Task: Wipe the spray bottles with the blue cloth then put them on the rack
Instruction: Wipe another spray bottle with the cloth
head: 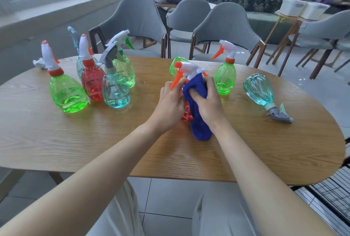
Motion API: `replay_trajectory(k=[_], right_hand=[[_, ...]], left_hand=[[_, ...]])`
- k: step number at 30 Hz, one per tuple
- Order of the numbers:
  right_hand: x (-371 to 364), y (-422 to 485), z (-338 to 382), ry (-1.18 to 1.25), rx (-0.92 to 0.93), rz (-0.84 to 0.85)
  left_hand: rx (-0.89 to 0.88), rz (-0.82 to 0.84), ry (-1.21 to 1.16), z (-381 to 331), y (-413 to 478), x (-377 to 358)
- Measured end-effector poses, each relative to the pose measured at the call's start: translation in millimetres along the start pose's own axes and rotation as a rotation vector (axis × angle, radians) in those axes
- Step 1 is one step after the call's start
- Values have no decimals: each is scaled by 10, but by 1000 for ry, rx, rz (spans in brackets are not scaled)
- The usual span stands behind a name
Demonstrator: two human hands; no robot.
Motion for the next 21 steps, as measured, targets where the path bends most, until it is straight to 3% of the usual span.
replay_trajectory(k=[4, 8, 11, 15, 21], right_hand=[[4, -12, -22, -22, -16, -2], [8, -15, 7, -103, 16, -112], [43, -10, -47, 29, -34, -146], [116, -30, -125, 190, -86, -99], [91, -72, -229, 55, -147, -73]], left_hand=[[-8, 15, 8, -6, -4, -9], [-30, 10, 29, -23, 21, -18], [15, 31, 11, 49, 32, -40], [61, 54, -33, 101, 36, -45], [74, 90, -54, 115, 32, -80]])
Point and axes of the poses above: each hand's wrist, its own y-axis towards the middle knuckle, its own x-axis out of the back of the hand, z = x × y, the point moved 7 cm from there along y, towards the middle knuckle, and after that the axes turned 7 degrees about y, right-handed, at the moved point
